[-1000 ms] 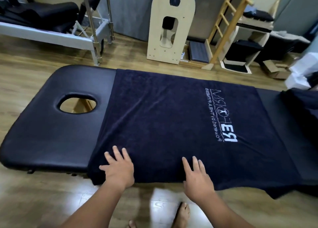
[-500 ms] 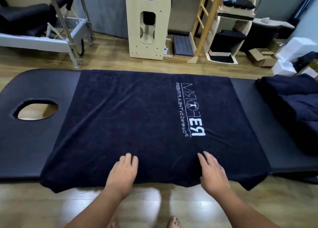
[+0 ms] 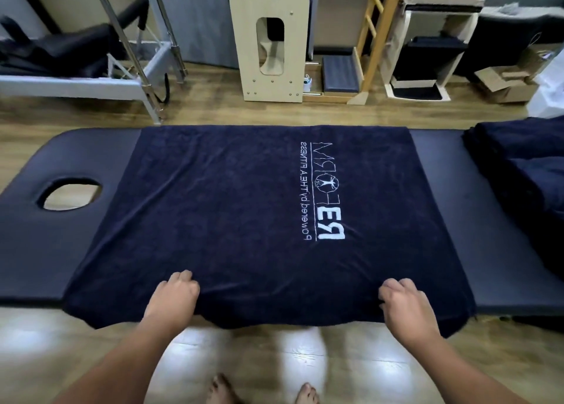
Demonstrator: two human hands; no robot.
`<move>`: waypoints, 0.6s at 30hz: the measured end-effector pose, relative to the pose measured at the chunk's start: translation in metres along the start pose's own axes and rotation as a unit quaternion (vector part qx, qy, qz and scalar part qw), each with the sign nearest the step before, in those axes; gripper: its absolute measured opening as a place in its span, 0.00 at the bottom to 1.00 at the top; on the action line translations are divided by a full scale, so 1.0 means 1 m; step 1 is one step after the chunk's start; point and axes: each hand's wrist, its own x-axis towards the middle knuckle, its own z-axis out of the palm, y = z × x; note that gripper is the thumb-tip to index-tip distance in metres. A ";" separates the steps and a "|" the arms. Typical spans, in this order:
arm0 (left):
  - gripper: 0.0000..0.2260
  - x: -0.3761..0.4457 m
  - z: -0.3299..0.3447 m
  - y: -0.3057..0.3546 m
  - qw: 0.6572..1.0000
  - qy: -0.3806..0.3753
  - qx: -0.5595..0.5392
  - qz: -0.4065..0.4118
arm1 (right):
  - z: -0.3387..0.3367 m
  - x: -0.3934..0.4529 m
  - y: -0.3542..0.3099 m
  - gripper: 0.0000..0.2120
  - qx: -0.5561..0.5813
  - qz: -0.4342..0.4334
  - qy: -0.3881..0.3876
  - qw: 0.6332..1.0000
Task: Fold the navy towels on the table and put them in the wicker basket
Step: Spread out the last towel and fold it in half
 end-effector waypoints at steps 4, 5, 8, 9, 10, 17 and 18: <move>0.10 0.002 -0.013 -0.012 0.987 0.000 -0.150 -0.050 | -0.009 0.006 0.003 0.08 0.050 0.037 -0.006 0.998; 0.12 0.004 -0.013 -0.016 0.981 0.008 -0.185 -0.062 | -0.013 0.009 0.002 0.08 0.063 0.052 -0.006 0.997; 0.16 0.018 -0.021 -0.028 0.966 0.048 -0.239 -0.079 | -0.028 0.027 0.000 0.14 0.129 0.070 0.027 0.989; 0.17 0.024 -0.026 -0.032 0.967 0.055 -0.236 -0.076 | -0.033 0.036 -0.001 0.14 0.143 0.070 0.040 0.986; 0.18 0.031 -0.030 -0.035 0.969 0.060 -0.227 -0.073 | -0.040 0.046 -0.001 0.16 0.149 0.060 0.054 0.985; 0.22 0.105 -0.063 -0.077 0.982 0.086 -0.169 -0.014 | -0.080 0.146 0.011 0.17 0.069 -0.052 0.085 0.993; 0.23 0.121 -0.070 -0.083 0.983 0.085 -0.160 -0.004 | -0.086 0.164 0.013 0.17 0.046 -0.066 0.078 0.994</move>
